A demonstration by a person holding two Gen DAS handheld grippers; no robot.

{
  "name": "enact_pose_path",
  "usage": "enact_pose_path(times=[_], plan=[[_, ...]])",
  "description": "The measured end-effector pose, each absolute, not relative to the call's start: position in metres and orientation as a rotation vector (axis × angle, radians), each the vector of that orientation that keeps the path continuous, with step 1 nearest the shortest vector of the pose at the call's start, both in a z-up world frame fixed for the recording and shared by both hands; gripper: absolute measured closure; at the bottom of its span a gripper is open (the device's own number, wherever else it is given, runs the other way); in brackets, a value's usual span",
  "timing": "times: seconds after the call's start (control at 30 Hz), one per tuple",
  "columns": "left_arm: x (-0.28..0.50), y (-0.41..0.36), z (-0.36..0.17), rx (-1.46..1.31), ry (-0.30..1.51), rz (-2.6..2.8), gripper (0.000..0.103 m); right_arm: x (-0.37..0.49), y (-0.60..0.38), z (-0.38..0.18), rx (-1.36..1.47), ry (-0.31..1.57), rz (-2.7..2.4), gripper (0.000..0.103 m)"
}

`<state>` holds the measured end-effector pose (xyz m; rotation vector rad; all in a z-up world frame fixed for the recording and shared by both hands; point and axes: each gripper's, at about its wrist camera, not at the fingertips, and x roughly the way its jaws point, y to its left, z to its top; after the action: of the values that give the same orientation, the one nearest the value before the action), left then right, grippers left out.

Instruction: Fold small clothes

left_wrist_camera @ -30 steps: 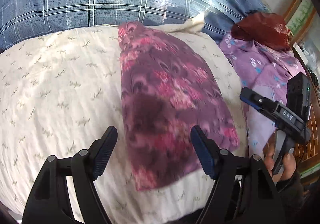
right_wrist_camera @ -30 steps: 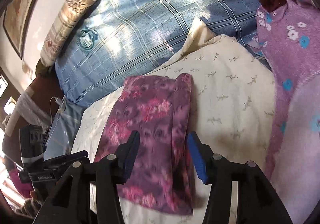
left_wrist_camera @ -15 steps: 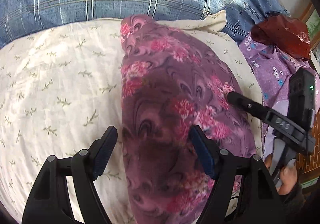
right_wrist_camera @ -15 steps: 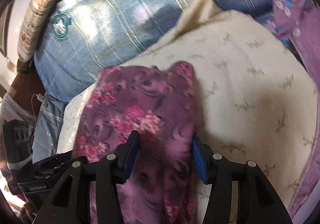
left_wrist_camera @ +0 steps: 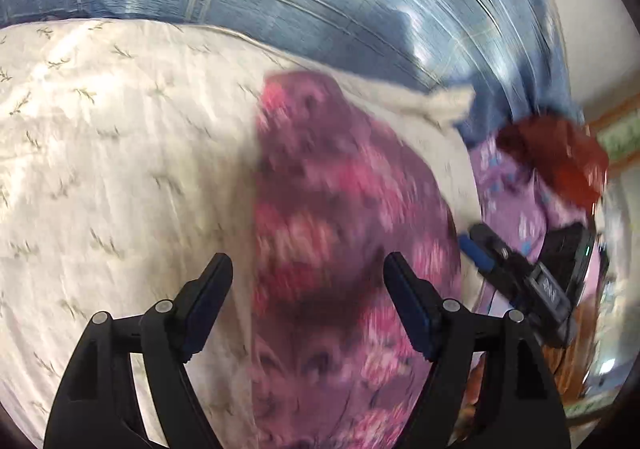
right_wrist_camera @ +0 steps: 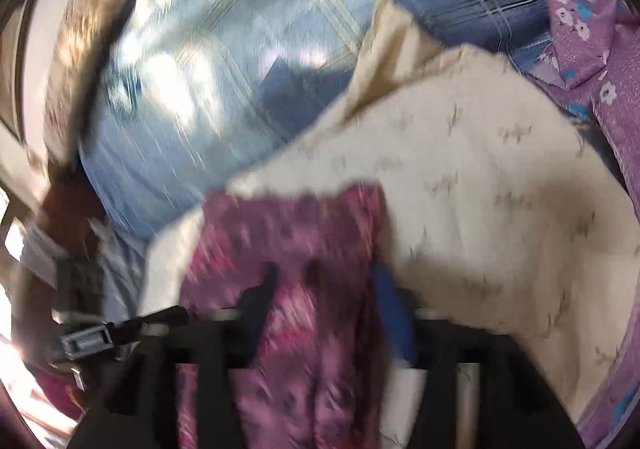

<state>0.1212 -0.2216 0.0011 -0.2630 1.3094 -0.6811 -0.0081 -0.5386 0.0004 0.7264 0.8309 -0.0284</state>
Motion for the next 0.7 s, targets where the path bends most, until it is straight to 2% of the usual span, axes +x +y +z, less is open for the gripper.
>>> enact_pose_path(times=[0.07,0.1,0.13,0.2,0.3,0.37,0.43,0.47,0.5,0.53,0.7], plan=[[0.136,-0.23,-0.011,-0.266,1.378,-0.651,0.023,0.009,-0.536,-0.009,0.697,0.897,-0.062,0.031],[0.138,-0.233,-0.016,-0.268,1.402,-0.647,0.023,0.018,-0.532,-0.016,0.69,0.937,-0.06,0.053],[0.139,-0.235,-0.019,-0.265,1.416,-0.642,0.023,0.025,-0.525,-0.017,0.676,0.96,-0.034,0.095],[0.137,-0.236,-0.008,-0.252,1.365,-0.652,0.031,0.023,-0.513,0.003,0.609,0.886,0.011,0.094],[0.137,-0.241,0.002,-0.168,1.274,-0.59,0.031,0.015,-0.506,0.035,0.509,0.754,0.014,0.094],[0.141,-0.251,-0.01,-0.111,1.294,-0.561,0.031,0.028,-0.516,0.019,0.528,0.817,-0.022,0.094],[0.142,-0.262,-0.025,-0.054,1.318,-0.549,0.03,0.043,-0.519,-0.023,0.489,0.993,-0.107,0.09],[0.14,-0.263,-0.025,-0.04,1.311,-0.548,0.03,0.044,-0.52,-0.034,0.49,1.02,-0.113,0.09],[0.139,-0.26,-0.019,-0.038,1.299,-0.556,0.031,0.037,-0.52,-0.03,0.503,0.973,-0.115,0.088],[0.136,-0.254,-0.009,-0.048,1.283,-0.575,0.031,0.029,-0.52,-0.019,0.512,0.95,-0.118,0.081],[0.099,-0.216,0.03,-0.156,1.258,-0.696,0.031,-0.03,-0.498,0.036,0.503,0.801,0.022,0.079]])
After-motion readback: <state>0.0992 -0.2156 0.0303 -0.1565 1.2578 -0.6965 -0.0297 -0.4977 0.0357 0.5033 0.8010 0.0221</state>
